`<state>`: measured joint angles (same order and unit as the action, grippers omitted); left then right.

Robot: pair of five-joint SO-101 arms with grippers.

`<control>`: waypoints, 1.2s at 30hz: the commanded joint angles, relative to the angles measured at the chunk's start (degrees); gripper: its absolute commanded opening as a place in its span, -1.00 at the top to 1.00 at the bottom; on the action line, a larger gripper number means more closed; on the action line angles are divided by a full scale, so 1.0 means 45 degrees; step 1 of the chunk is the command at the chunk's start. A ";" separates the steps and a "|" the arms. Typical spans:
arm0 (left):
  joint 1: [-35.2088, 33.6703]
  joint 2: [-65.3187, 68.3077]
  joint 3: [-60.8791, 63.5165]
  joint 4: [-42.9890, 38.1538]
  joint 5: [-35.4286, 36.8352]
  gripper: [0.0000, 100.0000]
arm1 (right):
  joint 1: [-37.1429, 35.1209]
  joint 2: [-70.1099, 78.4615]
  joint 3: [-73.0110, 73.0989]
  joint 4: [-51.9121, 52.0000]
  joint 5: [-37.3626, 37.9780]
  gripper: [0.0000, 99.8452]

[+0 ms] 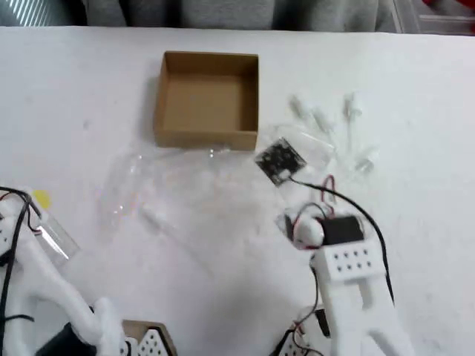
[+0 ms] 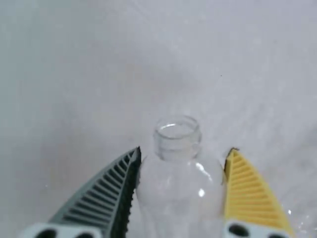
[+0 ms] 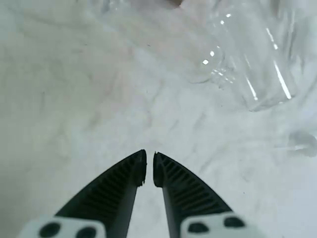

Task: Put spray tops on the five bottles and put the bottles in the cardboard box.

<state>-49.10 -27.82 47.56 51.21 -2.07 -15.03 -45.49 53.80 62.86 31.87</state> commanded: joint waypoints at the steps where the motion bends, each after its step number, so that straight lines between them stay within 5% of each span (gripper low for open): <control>1: -0.0244 0.0615 -0.0977 -0.0469 0.0176 0.50 | -0.1455 0.1729 -0.2852 0.1280 0.0039 0.96; 14: -0.0244 0.3761 -0.2637 -0.0469 0.0195 0.50 | -0.5675 0.9211 -1.3226 0.7101 0.0020 0.93; 19: -0.0244 0.4562 -0.3067 -0.0449 0.0195 0.50 | -0.6125 1.1751 -1.5238 0.7609 0.0020 0.77; 36: -0.0186 0.5031 -0.3399 -0.0274 0.0176 0.50 | -0.8586 1.5072 -1.8305 0.7375 -0.1504 0.76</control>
<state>-49.71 -4.97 35.08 49.71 -2.07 -53.27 20.70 -24.00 96.00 25.63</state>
